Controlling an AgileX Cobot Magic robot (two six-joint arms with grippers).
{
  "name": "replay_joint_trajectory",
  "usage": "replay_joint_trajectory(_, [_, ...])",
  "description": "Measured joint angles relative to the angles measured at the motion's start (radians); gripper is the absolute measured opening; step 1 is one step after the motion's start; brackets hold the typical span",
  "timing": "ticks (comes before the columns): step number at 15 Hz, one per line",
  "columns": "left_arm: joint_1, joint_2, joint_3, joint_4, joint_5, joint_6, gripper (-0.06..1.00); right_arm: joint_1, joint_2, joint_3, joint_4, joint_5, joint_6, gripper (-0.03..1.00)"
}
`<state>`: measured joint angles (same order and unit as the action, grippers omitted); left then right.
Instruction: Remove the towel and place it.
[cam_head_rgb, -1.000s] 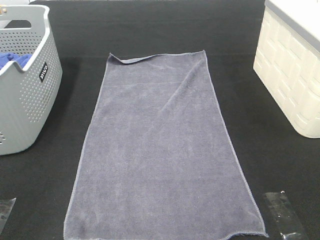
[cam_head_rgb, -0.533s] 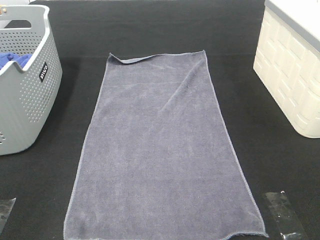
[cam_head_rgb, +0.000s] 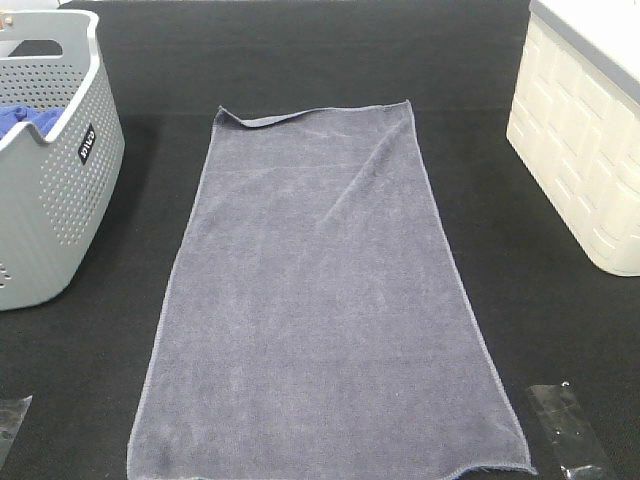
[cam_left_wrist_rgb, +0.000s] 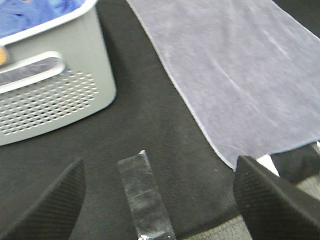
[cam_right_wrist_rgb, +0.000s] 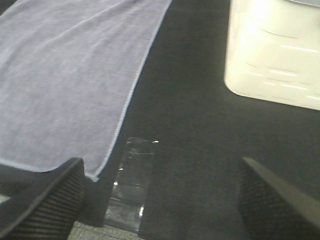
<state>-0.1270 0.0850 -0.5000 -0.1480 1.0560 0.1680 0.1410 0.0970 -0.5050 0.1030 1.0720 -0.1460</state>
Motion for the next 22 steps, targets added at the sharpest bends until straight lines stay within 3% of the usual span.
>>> replay_joint_trajectory(4, [0.163, -0.022, 0.0, 0.0, 0.0, 0.0, 0.77, -0.112, -0.012, 0.0, 0.0, 0.0, 0.0, 0.78])
replay_joint_trajectory(22, [0.158, -0.088, 0.0, 0.0, -0.002, 0.0, 0.77, -0.115, -0.104, 0.0, 0.003, -0.002, 0.0, 0.78])
